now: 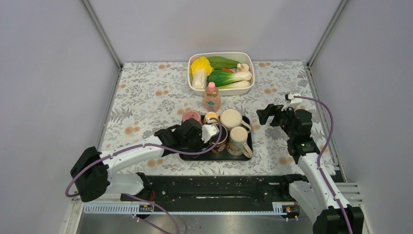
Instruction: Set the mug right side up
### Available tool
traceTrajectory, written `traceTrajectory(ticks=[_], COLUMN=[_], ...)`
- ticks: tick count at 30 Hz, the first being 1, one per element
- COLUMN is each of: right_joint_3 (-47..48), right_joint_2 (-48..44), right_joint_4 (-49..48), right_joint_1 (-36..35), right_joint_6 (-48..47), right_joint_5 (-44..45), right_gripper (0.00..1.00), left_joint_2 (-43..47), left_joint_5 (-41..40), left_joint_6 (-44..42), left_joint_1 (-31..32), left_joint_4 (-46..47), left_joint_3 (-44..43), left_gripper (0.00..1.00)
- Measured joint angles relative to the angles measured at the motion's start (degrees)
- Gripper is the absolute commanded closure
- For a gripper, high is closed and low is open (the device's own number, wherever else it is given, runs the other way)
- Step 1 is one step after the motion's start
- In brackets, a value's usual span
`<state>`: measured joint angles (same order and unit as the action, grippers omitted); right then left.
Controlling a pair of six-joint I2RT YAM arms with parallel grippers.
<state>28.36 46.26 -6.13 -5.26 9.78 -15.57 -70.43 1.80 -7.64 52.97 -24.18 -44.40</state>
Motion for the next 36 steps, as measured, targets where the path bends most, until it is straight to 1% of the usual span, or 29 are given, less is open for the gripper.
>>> traceTrajectory(ticks=[7, 13, 14, 16, 17, 19, 20, 22, 23, 24, 25, 26, 27, 33, 36], right_joint_3=[-0.4, -0.5, -0.5, -0.5, -0.5, -0.5, -0.5, -0.5, -0.5, -0.5, -0.5, -0.5, -0.5, -0.5, -0.5], right_joint_2=[0.1, 0.5, 0.5, 0.5, 0.5, 0.5, 0.4, 0.3, 0.3, 0.3, 0.3, 0.3, 0.3, 0.1, 0.1], right_joint_4=[0.0, 0.0, 0.0, 0.0, 0.0, 0.0, 0.0, 0.0, 0.0, 0.0, 0.0, 0.0, 0.0, 0.0, 0.0], right_joint_1=[0.0, 0.0, 0.0, 0.0, 0.0, 0.0, 0.0, 0.0, 0.0, 0.0, 0.0, 0.0, 0.0, 0.0, 0.0], right_joint_6=[-0.2, -0.3, -0.3, -0.4, -0.4, -0.5, -0.5, -0.5, -0.5, -0.5, -0.5, -0.5, -0.5, -0.5, -0.5], right_joint_5=[0.0, 0.0, 0.0, 0.0, 0.0, 0.0, 0.0, 0.0, 0.0, 0.0, 0.0, 0.0, 0.0, -0.1, -0.1], right_gripper=[0.01, 0.01, 0.01, 0.01, 0.01, 0.01, 0.01, 0.01, 0.01, 0.01, 0.01, 0.01, 0.01, 0.01, 0.01], left_joint_2=[-4.6, -4.9, -5.2, -6.0, -6.5, -7.3, -7.5, -8.2, -8.6, -9.1, -9.7, -10.1, -10.5, -10.3, -9.1], left_joint_5=[0.6, 1.2, 1.5, 1.7, 1.8, 2.2, 2.4, 3.3, 3.6, 3.8, 3.8, 3.8, 3.8, 4.0, 4.8], left_joint_6=[1.3, 2.0, 2.3, 2.7, 2.8, 3.0, 3.0, 3.1, 3.0, 3.1, 3.2, 3.2, 4.0, 4.3, 4.2], left_joint_1=[0.0, 0.0, 0.0, -0.1, -0.3, -0.4, -0.4, -0.3, -0.3, -0.3, -0.3, -0.3, -0.4, -1.0, -2.7], left_joint_4=[-0.2, 0.3, 0.3, -0.2, -0.3, -0.6, -0.6, -0.8, -0.8, -1.2, -1.4, -1.7, -1.9, -2.6, -5.6], left_joint_3=[0.0, -0.5, -0.7, -1.6, -2.1, -2.7, -2.9, -3.2, -3.3, -3.5, -3.7, -3.9, -4.1, -4.3, -5.0], left_gripper=[0.58, 0.75, 0.77, 0.76, 0.75, 0.65, 0.63, 0.63, 0.67, 0.73, 0.83, 0.95, 1.0, 1.0, 1.0])
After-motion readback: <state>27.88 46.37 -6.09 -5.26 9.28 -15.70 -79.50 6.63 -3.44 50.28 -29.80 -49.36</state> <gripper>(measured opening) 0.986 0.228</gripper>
